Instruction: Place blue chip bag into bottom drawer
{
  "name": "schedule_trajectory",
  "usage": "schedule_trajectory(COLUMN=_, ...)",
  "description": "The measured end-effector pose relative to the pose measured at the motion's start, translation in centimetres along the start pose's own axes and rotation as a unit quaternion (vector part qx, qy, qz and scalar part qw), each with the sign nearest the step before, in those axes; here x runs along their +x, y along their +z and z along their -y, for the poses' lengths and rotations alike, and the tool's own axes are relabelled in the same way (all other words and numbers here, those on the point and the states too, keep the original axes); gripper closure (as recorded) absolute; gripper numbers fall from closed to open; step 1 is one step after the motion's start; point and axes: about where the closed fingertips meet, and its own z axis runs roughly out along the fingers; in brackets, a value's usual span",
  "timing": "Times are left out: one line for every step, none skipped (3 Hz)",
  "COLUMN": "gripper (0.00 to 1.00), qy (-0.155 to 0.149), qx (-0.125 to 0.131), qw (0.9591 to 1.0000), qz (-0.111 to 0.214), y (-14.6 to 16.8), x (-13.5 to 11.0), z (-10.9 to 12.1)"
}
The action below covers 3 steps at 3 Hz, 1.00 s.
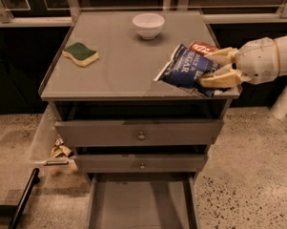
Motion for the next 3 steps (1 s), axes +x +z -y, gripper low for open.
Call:
schedule_trajectory(gripper=1.00, qy=-0.018, qx=-0.005, qw=0.9994, qz=-0.029, y=-0.9, x=-0.4, z=-1.7)
schedule_trajectory(gripper=1.00, qy=-0.019, qx=-0.003, qw=0.9993, qz=-0.031, y=-0.8, x=-0.5, z=-1.7)
schedule_trajectory(gripper=1.00, qy=-0.017, qx=-0.012, qw=0.9995, qz=-0.026, y=1.3, x=0.3, z=-1.5)
